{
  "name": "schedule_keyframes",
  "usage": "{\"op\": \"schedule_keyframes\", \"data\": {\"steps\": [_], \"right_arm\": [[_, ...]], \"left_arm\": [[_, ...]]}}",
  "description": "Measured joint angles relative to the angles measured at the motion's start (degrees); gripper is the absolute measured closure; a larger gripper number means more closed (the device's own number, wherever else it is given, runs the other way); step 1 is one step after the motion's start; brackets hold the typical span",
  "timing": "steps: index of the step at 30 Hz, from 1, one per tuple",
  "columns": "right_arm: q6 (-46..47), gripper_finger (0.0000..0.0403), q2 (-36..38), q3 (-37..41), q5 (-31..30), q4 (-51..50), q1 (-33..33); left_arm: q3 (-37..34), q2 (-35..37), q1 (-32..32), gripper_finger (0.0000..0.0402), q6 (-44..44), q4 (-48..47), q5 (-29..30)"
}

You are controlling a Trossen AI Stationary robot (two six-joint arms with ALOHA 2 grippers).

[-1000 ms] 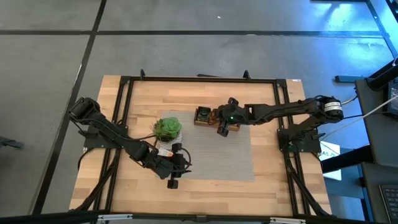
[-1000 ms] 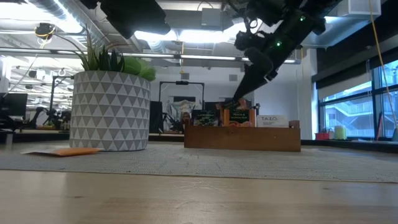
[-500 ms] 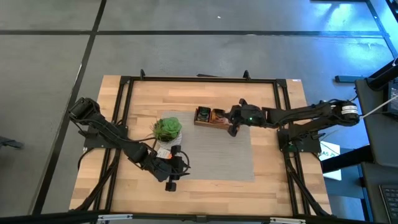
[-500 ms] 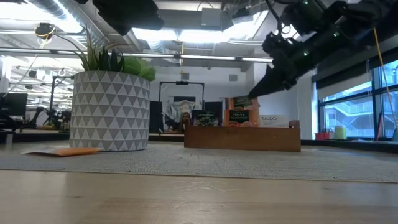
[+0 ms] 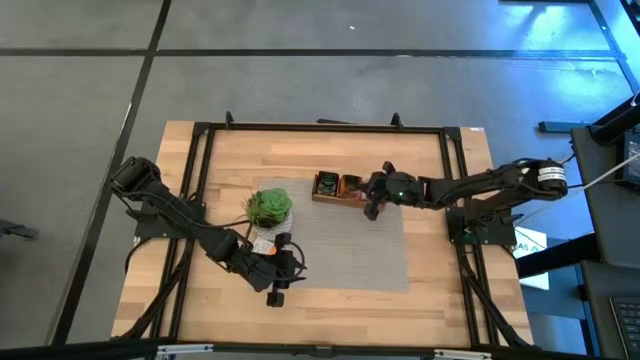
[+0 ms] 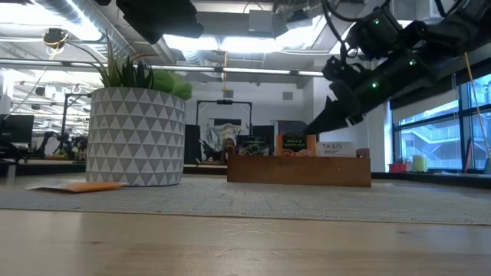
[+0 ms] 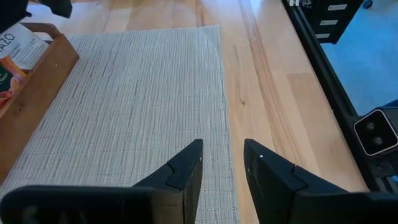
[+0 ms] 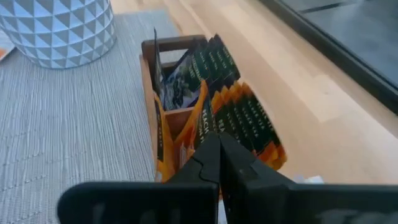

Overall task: Pick & Place Tea
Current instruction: Adjust the orange tea bag in the wooden organizer

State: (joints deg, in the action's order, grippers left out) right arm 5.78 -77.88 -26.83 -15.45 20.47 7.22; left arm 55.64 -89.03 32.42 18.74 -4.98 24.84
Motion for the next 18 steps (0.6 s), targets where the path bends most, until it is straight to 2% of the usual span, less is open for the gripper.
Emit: {"op": "schedule_keyframes", "data": {"steps": [9, 18], "right_arm": [[0.0, 0.0387, -3.7, 0.0, 0.1, 2.2, 0.0], [-2.9, 0.0382, -4.0, 0.0, 0.1, 2.5, 0.0]], "left_arm": [[0.0, 0.0, 0.0, 0.0288, 0.0, 0.0, 0.1], [0.0, 0.0, 0.0, 0.0288, 0.0, -0.1, 0.0]]}}
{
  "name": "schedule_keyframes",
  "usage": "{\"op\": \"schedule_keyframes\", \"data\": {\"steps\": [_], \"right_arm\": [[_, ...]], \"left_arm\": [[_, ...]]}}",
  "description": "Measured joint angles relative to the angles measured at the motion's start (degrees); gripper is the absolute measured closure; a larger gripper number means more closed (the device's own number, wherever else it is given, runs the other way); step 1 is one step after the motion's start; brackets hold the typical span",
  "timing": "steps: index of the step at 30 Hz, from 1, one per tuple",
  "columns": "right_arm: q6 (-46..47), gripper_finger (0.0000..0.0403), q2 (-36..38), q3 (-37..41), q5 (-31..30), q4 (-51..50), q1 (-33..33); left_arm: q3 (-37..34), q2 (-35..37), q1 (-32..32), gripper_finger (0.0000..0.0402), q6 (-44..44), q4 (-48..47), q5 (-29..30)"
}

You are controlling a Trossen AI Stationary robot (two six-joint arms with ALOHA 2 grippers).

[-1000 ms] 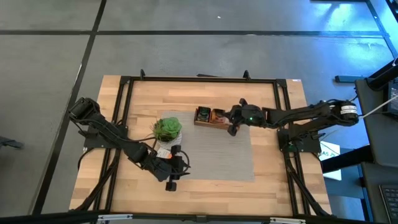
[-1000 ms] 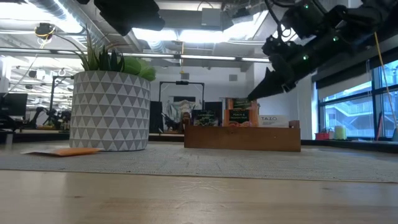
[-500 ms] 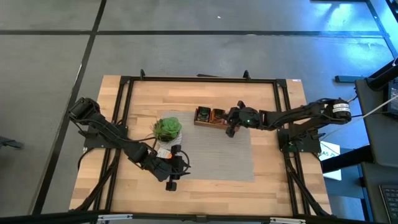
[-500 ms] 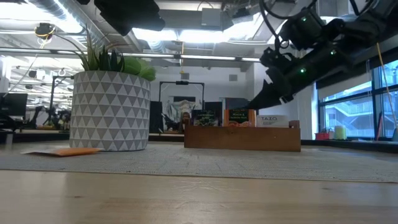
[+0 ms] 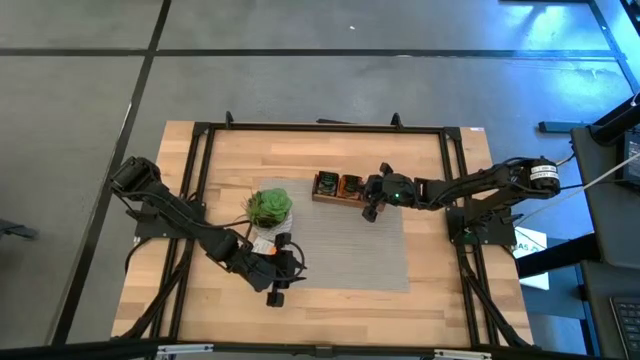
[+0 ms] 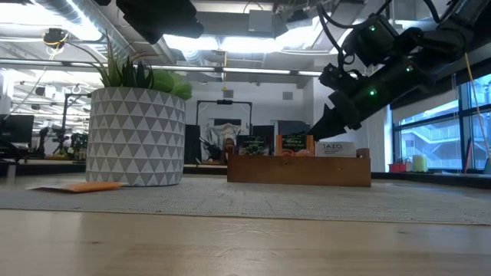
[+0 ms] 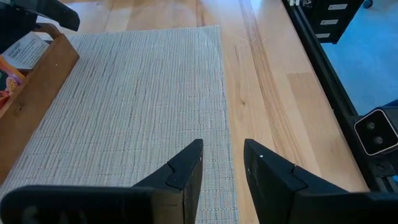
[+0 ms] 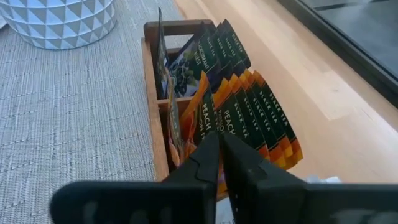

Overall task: Pick & Place Tea
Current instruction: Adjust the orange tea bag in the wooden organizer, then put the white tea bag into the right section of the wooden organizer

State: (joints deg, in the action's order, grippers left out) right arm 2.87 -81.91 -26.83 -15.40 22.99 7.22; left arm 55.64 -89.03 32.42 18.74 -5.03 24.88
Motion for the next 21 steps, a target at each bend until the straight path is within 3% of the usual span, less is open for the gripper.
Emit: {"op": "schedule_keyframes", "data": {"steps": [6, 11, 16, 21], "right_arm": [[-0.4, 0.0324, 0.7, 0.0, 0.0, -0.1, 0.0], [-1.9, 0.0276, 5.4, 0.0, 0.0, -0.2, 0.0], [0.6, 0.0258, 12.0, -0.1, 2.4, -0.4, -0.8], [2.8, 0.0257, 12.8, -0.1, 15.8, 0.9, -5.7]], "left_arm": [[0.0, 0.0, 0.0, 0.0292, 0.0, 0.0, 0.0], [0.0, 0.0, 0.0, 0.0291, 2.0, -1.2, -0.1], [0.0, 0.0, 0.3, 0.0288, 17.5, -10.2, -0.1], [0.0, 0.0, 1.9, 0.0288, 35.1, -22.1, 3.2]]}}
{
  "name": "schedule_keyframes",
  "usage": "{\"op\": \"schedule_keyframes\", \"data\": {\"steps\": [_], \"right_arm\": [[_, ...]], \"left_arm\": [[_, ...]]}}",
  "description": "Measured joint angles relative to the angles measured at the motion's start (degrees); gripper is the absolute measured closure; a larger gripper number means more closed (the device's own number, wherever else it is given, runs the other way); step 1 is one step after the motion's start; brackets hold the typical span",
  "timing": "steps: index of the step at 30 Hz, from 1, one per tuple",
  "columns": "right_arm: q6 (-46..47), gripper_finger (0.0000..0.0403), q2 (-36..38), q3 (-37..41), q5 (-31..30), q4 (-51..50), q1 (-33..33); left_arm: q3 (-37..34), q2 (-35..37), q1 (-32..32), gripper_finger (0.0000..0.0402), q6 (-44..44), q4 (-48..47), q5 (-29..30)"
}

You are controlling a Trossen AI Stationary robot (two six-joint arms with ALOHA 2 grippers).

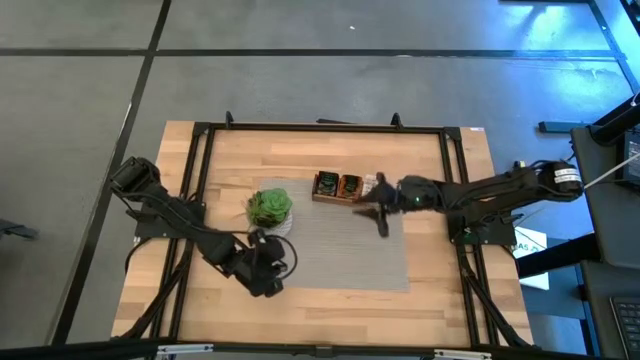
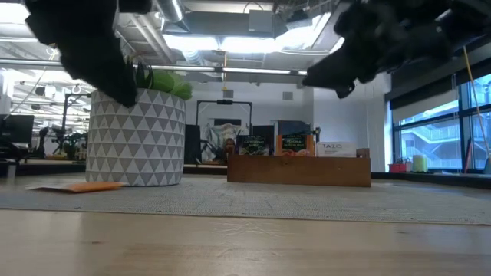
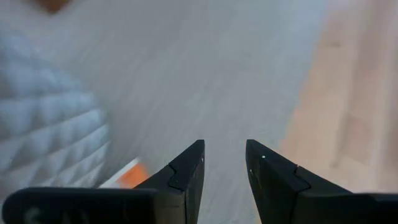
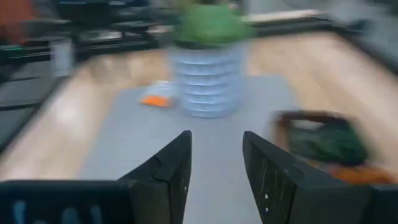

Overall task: Pick & Place Tea
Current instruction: Put the white tea bag into the right section of the wooden organizer

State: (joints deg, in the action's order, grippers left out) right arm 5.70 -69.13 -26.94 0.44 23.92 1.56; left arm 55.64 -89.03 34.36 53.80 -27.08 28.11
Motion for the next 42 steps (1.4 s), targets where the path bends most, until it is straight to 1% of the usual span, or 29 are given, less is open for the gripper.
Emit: {"op": "schedule_keyframes", "data": {"steps": [1, 3, 8, 10, 13, 16, 20, 23, 26, 31, 33, 36, 39, 41, 42], "right_arm": [[0.2, 0.0257, -0.5, 0.0, 1.2, 1.0, -1.7], [0.6, 0.0257, -1.6, 0.0, 1.1, 2.9, -5.3], [0.9, 0.0257, -7.1, 0.0, -5.7, 12.7, -12.3], [-0.4, 0.0257, -9.9, 0.0, -7.7, 17.1, -13.8], [-1.7, 0.0257, -14.1, 0.0, -9.6, 24.1, -14.4], [0.6, 0.0257, -17.9, -1.4, -10.0, 27.7, -14.1], [3.0, 0.0257, -23.4, -5.8, -10.0, 27.3, -14.0], [2.8, 0.0257, -28.4, -9.5, -8.9, 27.1, -14.0], [2.8, 0.0256, -33.3, -13.4, -4.2, 26.8, -13.9], [1.2, 0.0256, -40.8, -19.6, 3.6, 26.6, -14.0], [-0.8, 0.0256, -43.5, -22.4, 5.4, 26.6, -14.0], [-1.9, 0.0256, -47.0, -26.9, 5.7, 26.5, -14.2], [-1.9, 0.0256, -49.7, -32.0, 5.7, 22.1, -14.2], [-2.0, 0.0256, -51.2, -36.2, 5.3, 15.2, -14.2], [-1.8, 0.0256, -52.2, -38.6, 4.2, 11.1, -14.2]], "left_arm": [[0.0, 0.0, 0.5, 0.0288, 2.1, -1.7, 1.3], [0.0, 0.0, 1.4, 0.0288, 4.6, -3.7, 2.9], [0.0, 0.0, 3.5, 0.0288, 8.8, -4.6, 3.3], [0.0, 0.0, 4.1, 0.0288, 13.0, -4.8, 4.0], [0.0, 0.0, 4.6, 0.0288, 19.9, -6.5, 4.1], [0.0, 0.0, 5.2, 0.0289, 24.1, -9.0, 4.1], [0.0, -0.4, 5.8, 0.029, 32.1, -14.6, 3.5], [0.0, -1.8, 6.0, 0.029, 38.3, -19.0, -0.5], [0.0, -3.7, 6.5, 0.029, 42.7, -21.0, -2.7], [0.0, -6.7, 6.6, 0.029, 47.8, -21.6, -2.7], [0.0, -7.1, 6.6, 0.0291, 49.7, -22.7, -2.6], [0.0, -7.2, 6.9, 0.0292, 52.6, -26.4, -2.4], [0.0, -7.1, 7.6, 0.0292, 54.7, -30.4, -2.2], [0.0, -7.1, 8.2, 0.0292, 56.1, -32.5, -2.3], [0.0, -7.1, 8.5, 0.0291, 56.7, -33.1, -2.5]]}}
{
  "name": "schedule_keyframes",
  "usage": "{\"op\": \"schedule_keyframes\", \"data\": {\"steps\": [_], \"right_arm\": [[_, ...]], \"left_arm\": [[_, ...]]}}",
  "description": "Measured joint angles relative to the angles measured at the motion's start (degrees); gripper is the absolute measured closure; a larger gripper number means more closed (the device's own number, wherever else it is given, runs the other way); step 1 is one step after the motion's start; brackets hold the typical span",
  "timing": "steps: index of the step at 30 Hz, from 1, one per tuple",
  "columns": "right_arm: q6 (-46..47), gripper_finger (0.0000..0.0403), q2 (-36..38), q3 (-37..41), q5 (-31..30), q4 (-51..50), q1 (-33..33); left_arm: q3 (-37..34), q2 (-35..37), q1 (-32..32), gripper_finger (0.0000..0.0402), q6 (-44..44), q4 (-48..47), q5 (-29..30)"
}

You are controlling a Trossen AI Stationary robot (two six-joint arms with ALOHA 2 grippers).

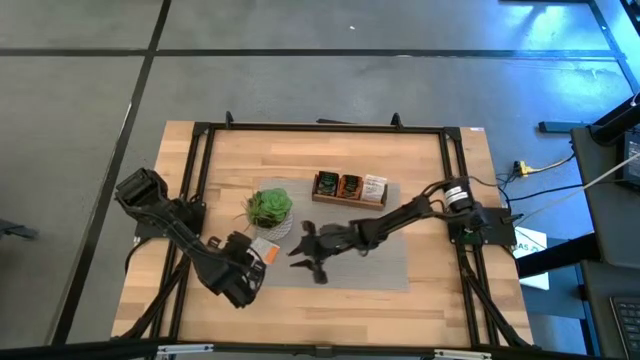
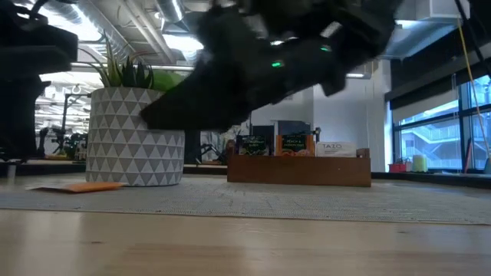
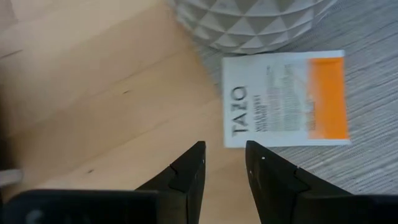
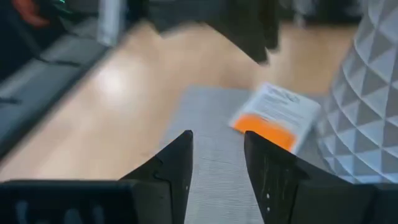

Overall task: Pick & Place Tea
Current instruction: Put the white tea bag into the right section of the wooden organizer

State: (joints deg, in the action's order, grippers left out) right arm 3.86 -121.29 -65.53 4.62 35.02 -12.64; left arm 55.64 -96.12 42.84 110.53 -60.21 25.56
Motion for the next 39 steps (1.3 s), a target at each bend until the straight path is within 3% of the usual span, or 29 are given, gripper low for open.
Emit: {"op": "schedule_keyframes", "data": {"steps": [5, 13, 27, 39], "right_arm": [[0.2, 0.0256, -5.8, -12.4, -8.2, -14.9, 0.0], [-0.1, 0.0257, -12.5, -23.7, -11.9, -24.2, 0.0], [0.2, 0.0311, -15.0, -24.7, -11.9, -25.9, -0.4], [5.6, 0.0384, -15.0, -24.7, -25.0, -20.3, -3.7]], "left_arm": [[0.0, 0.0, 0.5, 0.0292, 0.3, -0.6, -0.2], [0.0, 0.0, 0.6, 0.029, 0.2, -0.3, 0.4], [0.0, 0.0, 0.6, 0.0292, -0.2, 0.4, 1.6], [0.0, 0.0, 0.6, 0.0293, -0.3, 2.0, 3.9]]}}
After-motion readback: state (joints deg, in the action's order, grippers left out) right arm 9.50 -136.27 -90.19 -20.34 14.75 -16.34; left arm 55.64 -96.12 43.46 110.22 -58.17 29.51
